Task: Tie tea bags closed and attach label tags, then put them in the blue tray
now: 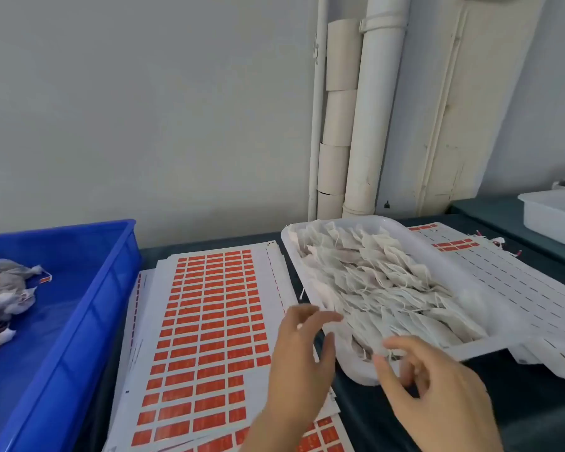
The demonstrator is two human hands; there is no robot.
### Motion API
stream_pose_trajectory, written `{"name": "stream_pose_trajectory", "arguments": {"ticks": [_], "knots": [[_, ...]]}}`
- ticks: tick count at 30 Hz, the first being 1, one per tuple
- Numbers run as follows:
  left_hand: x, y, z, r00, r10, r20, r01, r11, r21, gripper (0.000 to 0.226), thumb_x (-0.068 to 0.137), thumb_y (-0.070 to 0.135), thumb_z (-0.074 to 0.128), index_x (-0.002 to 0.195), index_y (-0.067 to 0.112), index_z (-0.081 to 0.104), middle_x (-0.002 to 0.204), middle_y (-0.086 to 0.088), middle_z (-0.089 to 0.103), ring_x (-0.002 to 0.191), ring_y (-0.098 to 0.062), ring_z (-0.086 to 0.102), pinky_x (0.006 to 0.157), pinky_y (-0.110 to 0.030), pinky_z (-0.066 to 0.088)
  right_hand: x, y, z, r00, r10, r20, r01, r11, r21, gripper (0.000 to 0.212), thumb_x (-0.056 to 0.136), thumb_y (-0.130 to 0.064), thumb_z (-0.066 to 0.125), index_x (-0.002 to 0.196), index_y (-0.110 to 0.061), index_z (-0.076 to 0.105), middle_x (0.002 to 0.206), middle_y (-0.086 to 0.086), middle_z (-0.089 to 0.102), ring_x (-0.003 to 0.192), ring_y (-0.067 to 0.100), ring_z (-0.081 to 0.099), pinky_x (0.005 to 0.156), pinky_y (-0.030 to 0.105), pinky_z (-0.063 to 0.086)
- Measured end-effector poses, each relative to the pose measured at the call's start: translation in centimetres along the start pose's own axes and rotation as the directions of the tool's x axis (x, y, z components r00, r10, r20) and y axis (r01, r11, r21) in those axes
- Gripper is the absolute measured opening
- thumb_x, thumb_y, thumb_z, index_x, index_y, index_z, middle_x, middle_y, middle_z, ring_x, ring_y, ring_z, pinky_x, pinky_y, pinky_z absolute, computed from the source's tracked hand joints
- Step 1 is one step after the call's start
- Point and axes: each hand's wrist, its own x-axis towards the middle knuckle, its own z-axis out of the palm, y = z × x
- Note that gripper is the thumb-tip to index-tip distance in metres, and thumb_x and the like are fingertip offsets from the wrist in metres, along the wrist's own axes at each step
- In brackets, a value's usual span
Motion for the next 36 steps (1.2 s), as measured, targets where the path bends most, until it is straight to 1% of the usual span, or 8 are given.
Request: {"name": "stream_pose_trajectory", "arguments": {"ticks": [3,7,13,17,20,25,29,36], "knots": [[2.4,-0.1,-1.0,0.957,0.161,0.241,-0.200,0.968,0.150,0.027,0.092,0.025,0.061,0.112,0.042,0.064,0.119,0.020,0.046,0.104,0.007,0.044,0.083,-0.003,0.039,2.1,-1.7,0.7,0.989,-0.109,0.097,0.119,0.987,-0.109,0.018,0.075,-0.058,0.068,0.081,-0.041,0.064,0.068,-0.017,0.057,0.059,-0.003,0.052,0.053,0.009,0.036],[4.3,-0.1,-1.3,0.914,0.196,0.354,-0.296,0.921,0.252,0.018,0.092,0.030,0.062,0.108,0.037,0.068,0.122,0.010,0.050,0.108,-0.006,0.046,0.089,-0.025,0.049,3.7,-2.4,2.1,0.982,-0.102,0.159,0.136,0.966,-0.221,0.024,0.083,-0.059,0.058,0.084,-0.038,0.069,0.078,-0.018,0.061,0.070,0.000,0.055,0.053,0.007,0.031],[5.3,0.0,-1.3,0.903,0.277,0.329,-0.369,0.892,0.262,0.017,0.092,0.031,0.062,0.104,0.029,0.073,0.116,0.008,0.057,0.102,-0.008,0.050,0.084,-0.028,0.050,4.5,-1.9,1.8,0.982,-0.101,0.158,0.132,0.970,-0.202,0.010,0.088,-0.041,0.063,0.082,-0.037,0.070,0.076,-0.018,0.065,0.065,-0.001,0.054,0.049,0.009,0.030],[6.1,0.6,-1.8,0.910,0.327,0.255,-0.387,0.891,0.238,0.017,0.092,0.033,0.062,0.103,0.026,0.072,0.112,0.009,0.061,0.101,-0.007,0.051,0.084,-0.028,0.050,5.5,-1.7,0.6,0.986,-0.128,0.103,0.135,0.989,-0.066,0.009,0.084,-0.031,0.071,0.075,-0.032,0.072,0.062,-0.022,0.061,0.055,-0.003,0.054,0.051,0.010,0.040],[7.1,1.7,-3.0,0.921,0.333,0.204,-0.373,0.904,0.209,0.018,0.093,0.034,0.060,0.103,0.024,0.070,0.108,0.010,0.064,0.097,-0.006,0.052,0.085,-0.025,0.047,6.9,-2.5,-0.8,0.989,-0.150,0.008,0.147,0.977,0.156,0.006,0.076,-0.024,0.079,0.075,-0.028,0.074,0.063,-0.022,0.065,0.062,-0.003,0.062,0.060,0.008,0.049],[7.9,2.9,-7.4,0.963,0.183,0.196,-0.188,0.982,0.007,0.010,0.095,0.040,0.054,0.099,0.036,0.062,0.101,0.018,0.064,0.089,-0.001,0.058,0.074,-0.016,0.049,8.6,-5.2,-2.6,0.976,-0.216,0.034,0.179,0.877,0.446,0.019,0.079,-0.012,0.075,0.080,-0.030,0.073,0.068,-0.018,0.070,0.061,-0.002,0.066,0.064,0.009,0.052],[6.3,1.8,-11.7,0.986,0.098,0.134,-0.074,0.982,-0.174,0.007,0.093,0.040,0.055,0.088,0.043,0.059,0.091,0.027,0.061,0.091,0.005,0.058,0.068,-0.006,0.047,7.9,-8.5,-1.6,0.946,-0.302,0.117,0.161,0.752,0.639,0.010,0.081,-0.014,0.073,0.084,-0.023,0.075,0.067,-0.006,0.071,0.061,0.007,0.067,0.061,0.015,0.054],[1.8,-6.5,-12.0,0.922,-0.367,0.126,0.388,0.870,-0.304,0.014,0.097,0.029,0.053,0.092,0.022,0.063,0.084,0.008,0.062,0.085,-0.013,0.061,0.067,-0.014,0.045,3.8,-11.4,10.2,0.921,-0.294,0.257,0.090,0.801,0.592,0.007,0.083,-0.023,0.071,0.085,-0.030,0.068,0.074,-0.019,0.067,0.074,-0.007,0.064,0.065,0.006,0.049]]}}
